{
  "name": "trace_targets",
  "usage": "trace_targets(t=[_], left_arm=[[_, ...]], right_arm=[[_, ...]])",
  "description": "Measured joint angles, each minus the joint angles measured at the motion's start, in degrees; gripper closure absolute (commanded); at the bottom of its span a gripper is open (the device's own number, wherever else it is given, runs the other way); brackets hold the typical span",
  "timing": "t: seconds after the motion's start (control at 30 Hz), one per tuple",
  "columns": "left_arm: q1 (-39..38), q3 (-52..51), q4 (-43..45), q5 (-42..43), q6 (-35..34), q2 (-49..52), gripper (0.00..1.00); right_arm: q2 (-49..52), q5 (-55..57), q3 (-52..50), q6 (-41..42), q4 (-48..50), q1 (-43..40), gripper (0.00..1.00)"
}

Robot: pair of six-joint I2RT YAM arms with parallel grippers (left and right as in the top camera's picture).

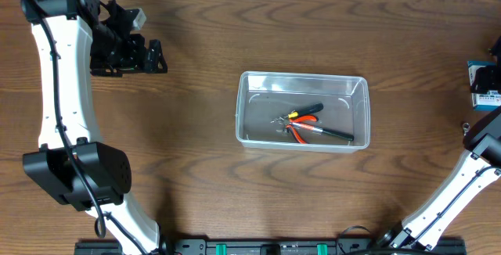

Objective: Pack container
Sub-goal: 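Lower the right gripper and close it on the box's top edge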

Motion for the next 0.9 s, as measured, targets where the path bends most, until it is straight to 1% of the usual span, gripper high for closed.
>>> trace_targets(t=[0.17,0.33,0.47,0.6,0.73,0.9], left_arm=[[0.0,0.0,0.02,0.0,0.0,0.0,0.02],[0.0,0.0,0.02,0.0,0.0,0.0,0.02],[0.0,0.0,0.02,0.0,0.0,0.0,0.02],[0.0,0.0,0.02,0.0,0.0,0.0,0.02],[0.0,0.0,0.02,0.0,0.0,0.0,0.02],[0.0,0.0,0.02,0.0,0.0,0.0,0.02]], right_arm=[[0.0,0.22,0.02,0.61,0.22,0.57,0.29],[-0.04,0.17,1.27,0.68,-0.11,2.58,0.35],[-1.46,0.09,2.86,0.68,-0.04,4.9,0.36],[-5.84,0.0,3.26,0.68,0.22,7.45,0.37],[-12.83,-0.52,3.65,0.61,0.15,10.62,0.36],[-21.79,-3.06,4.17,-1.2,-2.4,16.0,0.37]])
